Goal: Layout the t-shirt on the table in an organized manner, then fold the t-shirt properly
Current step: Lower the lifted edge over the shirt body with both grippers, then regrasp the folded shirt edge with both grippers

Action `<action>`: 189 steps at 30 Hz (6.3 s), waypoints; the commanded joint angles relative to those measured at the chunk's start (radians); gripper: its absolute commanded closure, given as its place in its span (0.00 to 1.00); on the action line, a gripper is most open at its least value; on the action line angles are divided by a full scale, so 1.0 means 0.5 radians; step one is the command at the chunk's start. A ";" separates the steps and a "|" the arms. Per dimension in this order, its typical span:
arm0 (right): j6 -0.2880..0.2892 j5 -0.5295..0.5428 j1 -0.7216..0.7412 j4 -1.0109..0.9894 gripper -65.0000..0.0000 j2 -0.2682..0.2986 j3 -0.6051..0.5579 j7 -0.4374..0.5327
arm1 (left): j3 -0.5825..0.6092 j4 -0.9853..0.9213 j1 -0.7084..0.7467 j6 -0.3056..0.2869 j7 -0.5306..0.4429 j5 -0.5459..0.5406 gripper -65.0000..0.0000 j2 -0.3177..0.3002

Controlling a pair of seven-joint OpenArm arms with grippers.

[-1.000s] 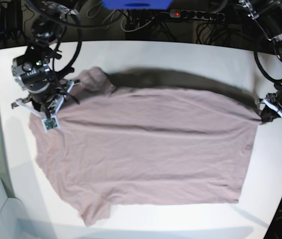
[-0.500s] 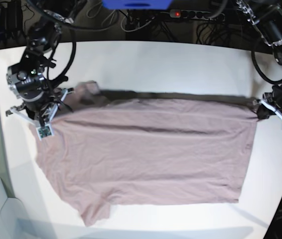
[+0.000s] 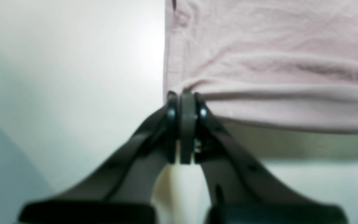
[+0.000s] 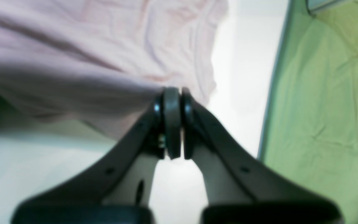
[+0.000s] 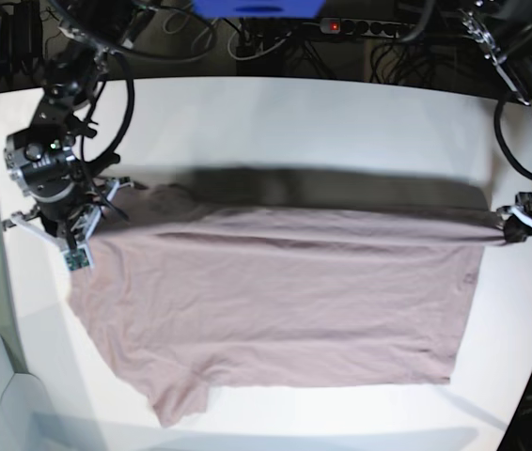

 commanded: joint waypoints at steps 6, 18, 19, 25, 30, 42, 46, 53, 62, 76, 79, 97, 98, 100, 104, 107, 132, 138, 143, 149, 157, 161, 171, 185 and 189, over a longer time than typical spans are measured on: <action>0.005 0.004 0.071 0.034 1.00 0.013 -0.014 0.034 | 0.005 0.114 -0.155 0.003 -0.028 -0.016 1.00 -0.053; 0.005 0.004 0.129 -0.031 1.00 0.016 -0.060 0.037 | 0.011 0.053 -0.229 0.003 -0.046 -0.013 1.00 -0.040; 0.005 0.004 0.139 -0.031 1.00 0.016 -0.060 0.037 | 0.011 0.034 -0.229 0.003 -0.046 -0.013 1.00 -0.044; 0.005 0.004 0.080 -0.019 1.00 0.016 -0.057 0.037 | 0.002 0.031 -0.180 0.003 -0.022 -0.013 1.00 -0.050; 0.005 0.004 -0.042 -0.006 1.00 0.016 -0.051 0.037 | 0.002 0.034 -0.030 0.003 0.018 -0.016 1.00 -0.105; 0.005 0.001 -0.098 0.070 1.00 0.019 -0.057 0.037 | 0.005 0.016 0.010 0.003 0.037 -0.016 1.00 -0.117; 0.005 0.001 -0.039 0.043 1.00 0.019 -0.057 0.034 | 0.008 0.010 -0.005 0.003 0.027 -0.016 1.00 -0.105; 0.005 0.001 -0.159 0.043 1.00 0.007 -0.118 0.019 | 0.008 0.010 -0.005 0.003 0.027 -0.016 1.00 -0.105; 0.005 0.001 -0.208 -0.062 0.67 0.013 -0.217 0.034 | 0.008 0.016 -0.005 0.003 0.027 -0.016 1.00 -0.105; 0.005 0.004 -0.104 -0.227 0.46 0.044 -0.217 0.092 | 0.008 0.013 -0.005 0.003 0.027 -0.016 1.00 -0.102; 0.005 0.004 -0.092 -0.252 0.46 0.044 -0.217 0.092 | 0.008 0.013 -0.005 0.003 0.027 -0.016 1.00 -0.102; 0.005 0.004 0.062 -0.390 1.00 0.075 -0.217 0.114 | 0.002 0.010 -0.088 0.003 0.024 -0.019 1.00 -0.080; 0.005 0.004 0.089 -0.390 1.00 0.081 -0.217 0.114 | 0.002 0.010 -0.109 0.003 0.024 -0.016 1.00 -0.077; 0.005 0.004 0.129 -0.390 1.00 0.121 -0.217 0.111 | 0.005 0.010 -0.162 0.003 0.024 -0.016 1.00 -0.071; 0.005 0.004 0.215 -0.411 1.00 0.127 -0.217 0.111 | 0.008 0.004 -0.238 0.003 0.024 -0.013 1.00 -0.056; 0.005 0.004 0.283 -0.488 1.00 0.127 -0.217 0.114 | 0.054 0.004 -0.294 0.003 0.024 0.008 1.00 -0.010; 0.005 0.001 0.584 -0.921 1.00 0.197 -0.217 0.135 | 0.079 -0.463 -0.367 0.003 -0.261 0.300 0.99 -0.001; 0.005 -0.002 0.584 -0.924 0.97 0.197 -0.217 0.135 | 0.079 -0.598 -0.376 0.003 -0.359 0.300 0.99 -0.013; 0.005 -0.008 0.577 -0.912 0.72 0.222 -0.217 0.114 | 0.076 -0.650 -0.404 0.003 -0.424 0.300 0.79 -0.040; 0.005 -0.008 0.473 -0.813 0.49 0.271 -0.201 0.129 | 0.082 -0.705 -0.453 0.003 -0.424 0.300 0.26 -0.096; 0.005 0.001 0.132 -0.344 0.49 0.259 -0.201 0.120 | 0.070 -0.678 -0.370 0.003 -0.304 0.288 0.03 -0.108; 0.005 0.001 0.000 -0.243 0.49 0.225 -0.201 0.129 | 0.073 -0.693 -0.241 0.003 -0.399 0.288 0.03 -0.102; 0.005 0.001 -0.055 -0.233 0.49 0.182 -0.201 0.129 | 0.082 -0.702 -0.195 0.003 -0.411 0.297 0.03 -0.077; 0.005 0.001 -0.058 -0.233 0.49 0.173 -0.198 0.117 | 0.198 -0.705 -0.201 0.003 -0.543 0.297 0.52 -0.074; 0.005 0.001 -0.061 -0.233 0.49 0.173 -0.198 0.114 | 0.189 -0.705 -0.201 0.003 -0.540 0.297 0.50 -0.074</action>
